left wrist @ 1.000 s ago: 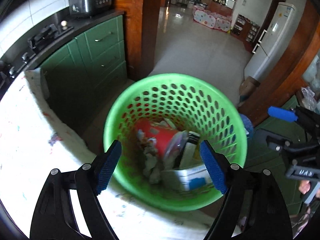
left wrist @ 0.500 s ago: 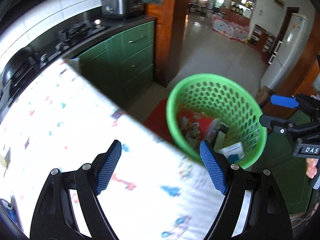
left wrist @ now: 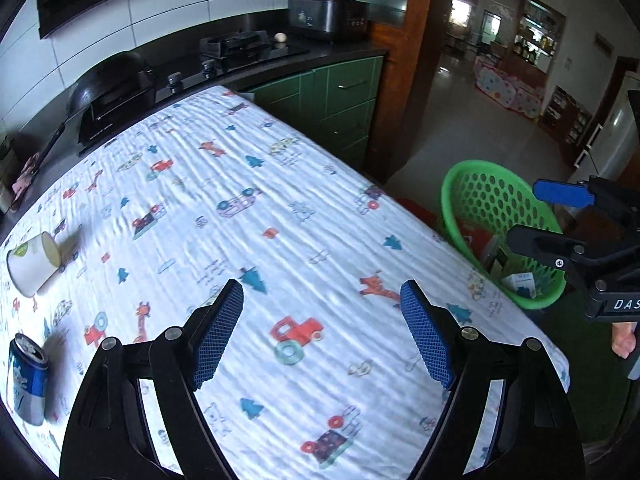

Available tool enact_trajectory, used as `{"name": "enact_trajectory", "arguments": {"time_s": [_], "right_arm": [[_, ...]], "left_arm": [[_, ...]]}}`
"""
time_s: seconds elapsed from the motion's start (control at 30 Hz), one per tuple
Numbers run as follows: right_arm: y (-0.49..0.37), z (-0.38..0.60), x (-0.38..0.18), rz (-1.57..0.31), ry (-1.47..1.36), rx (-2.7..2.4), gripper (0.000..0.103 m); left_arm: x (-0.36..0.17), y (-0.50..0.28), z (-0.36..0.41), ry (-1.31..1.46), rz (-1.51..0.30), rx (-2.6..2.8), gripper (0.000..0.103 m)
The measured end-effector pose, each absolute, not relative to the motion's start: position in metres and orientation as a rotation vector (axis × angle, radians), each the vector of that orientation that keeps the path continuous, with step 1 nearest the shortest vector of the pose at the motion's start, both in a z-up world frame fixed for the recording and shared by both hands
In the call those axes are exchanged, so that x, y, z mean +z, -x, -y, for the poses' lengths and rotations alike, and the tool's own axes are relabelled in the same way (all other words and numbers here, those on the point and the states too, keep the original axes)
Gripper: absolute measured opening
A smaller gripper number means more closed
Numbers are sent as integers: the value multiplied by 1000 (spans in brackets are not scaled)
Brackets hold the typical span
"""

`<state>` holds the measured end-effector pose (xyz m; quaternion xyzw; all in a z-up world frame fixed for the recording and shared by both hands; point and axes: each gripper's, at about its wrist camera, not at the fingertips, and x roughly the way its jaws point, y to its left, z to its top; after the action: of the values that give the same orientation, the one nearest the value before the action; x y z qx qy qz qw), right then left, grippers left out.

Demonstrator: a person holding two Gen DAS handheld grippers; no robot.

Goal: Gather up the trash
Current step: 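Swing both open tools back over the table, then grasp the white paper cup with the right tool while the left tool grasps the blue can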

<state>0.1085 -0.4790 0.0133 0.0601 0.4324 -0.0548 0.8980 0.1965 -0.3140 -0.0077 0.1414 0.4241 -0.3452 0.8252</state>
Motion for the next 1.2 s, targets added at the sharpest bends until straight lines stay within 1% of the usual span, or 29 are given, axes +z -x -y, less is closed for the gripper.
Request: {"name": "enact_trajectory", "arguments": {"time_s": [0.47, 0.93, 1.03, 1.2], "right_arm": [[-179, 382, 18, -909, -53, 40, 80], [-238, 298, 15, -926, 57, 206, 82], [-255, 279, 12, -930, 92, 253, 82], [-288, 246, 5, -939, 142, 341, 84]], "left_arm": [[-2, -227, 178, -201, -890, -535, 80], [1, -248, 59, -188, -885, -353, 80], [2, -250, 37, -186, -882, -321, 83], [3, -258, 5, -177, -892, -290, 84]]}}
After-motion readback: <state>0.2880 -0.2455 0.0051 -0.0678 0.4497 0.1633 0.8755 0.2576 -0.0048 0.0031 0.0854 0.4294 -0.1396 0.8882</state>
